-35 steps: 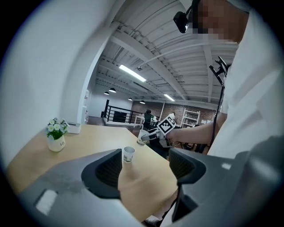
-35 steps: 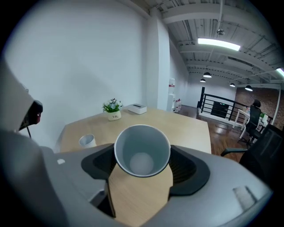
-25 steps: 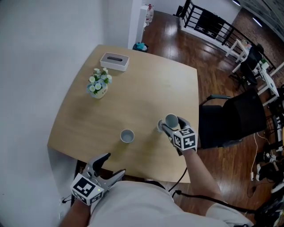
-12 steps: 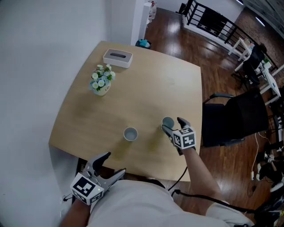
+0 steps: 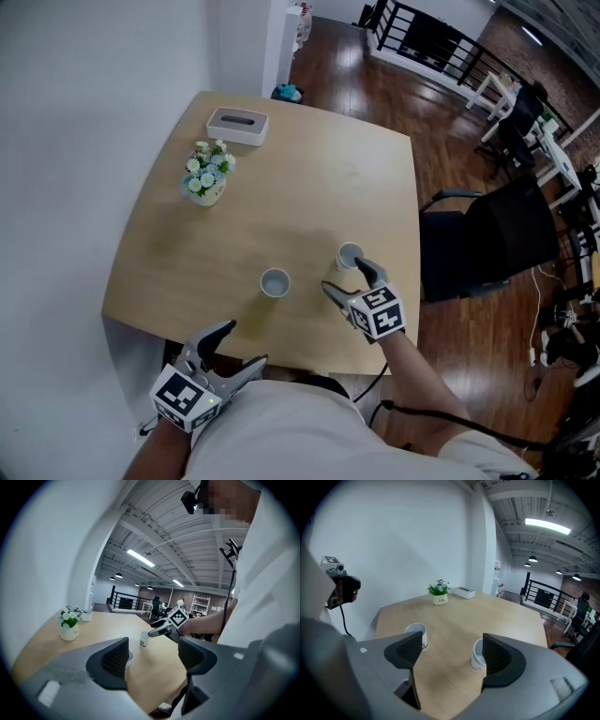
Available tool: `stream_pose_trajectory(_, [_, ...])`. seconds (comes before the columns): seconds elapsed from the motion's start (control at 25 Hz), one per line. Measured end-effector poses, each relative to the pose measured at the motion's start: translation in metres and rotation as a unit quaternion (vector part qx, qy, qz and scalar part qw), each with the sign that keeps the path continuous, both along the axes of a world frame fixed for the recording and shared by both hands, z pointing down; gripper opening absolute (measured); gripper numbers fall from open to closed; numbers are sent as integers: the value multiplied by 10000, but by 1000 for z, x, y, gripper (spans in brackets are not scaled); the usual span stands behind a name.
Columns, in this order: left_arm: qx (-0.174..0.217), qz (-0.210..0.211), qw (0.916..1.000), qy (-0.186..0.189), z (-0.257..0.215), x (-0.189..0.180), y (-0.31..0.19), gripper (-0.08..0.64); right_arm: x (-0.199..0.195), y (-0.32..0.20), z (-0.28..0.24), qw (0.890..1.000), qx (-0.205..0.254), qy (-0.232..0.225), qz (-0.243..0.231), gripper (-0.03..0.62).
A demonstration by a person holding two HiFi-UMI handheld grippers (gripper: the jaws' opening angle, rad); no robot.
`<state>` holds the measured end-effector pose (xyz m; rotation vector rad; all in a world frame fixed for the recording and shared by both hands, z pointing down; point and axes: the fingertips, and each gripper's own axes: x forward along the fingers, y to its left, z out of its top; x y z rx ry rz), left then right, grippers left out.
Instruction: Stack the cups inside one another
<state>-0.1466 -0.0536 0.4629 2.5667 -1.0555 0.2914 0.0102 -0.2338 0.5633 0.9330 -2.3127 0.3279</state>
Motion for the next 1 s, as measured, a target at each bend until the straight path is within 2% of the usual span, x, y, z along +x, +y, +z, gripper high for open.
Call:
stream_pose_trajectory(0.16, [27, 82, 9999, 112, -7, -16, 8, 342, -50, 23, 13, 9994, -148, -15, -320, 400])
stream_pose_trajectory(0.32, [5, 65, 10000, -9, -4, -41, 20, 342, -106, 44, 35, 9969, -292, 48, -723, 424])
stream_pose_trajectory(0.48, [-32, -38, 10000, -69, -1, -62, 30, 342, -140, 37, 65, 9971, -317, 222, -660, 449])
stream_pose_trajectory(0.72, [-102, -333, 9993, -95, 2, -91, 43, 342, -151, 26, 96, 9965, -521, 496, -436, 442])
stream_pose_trajectory(0.8, [-125, -376, 9992, -99, 2, -96, 45, 342, -149, 28, 89, 9969, -486, 449, -430, 373])
stream_pose_trajectory(1.0, [-92, -222, 9997, 11, 1, -83, 35, 342, -135, 31, 47, 9982, -268, 261, -471, 371])
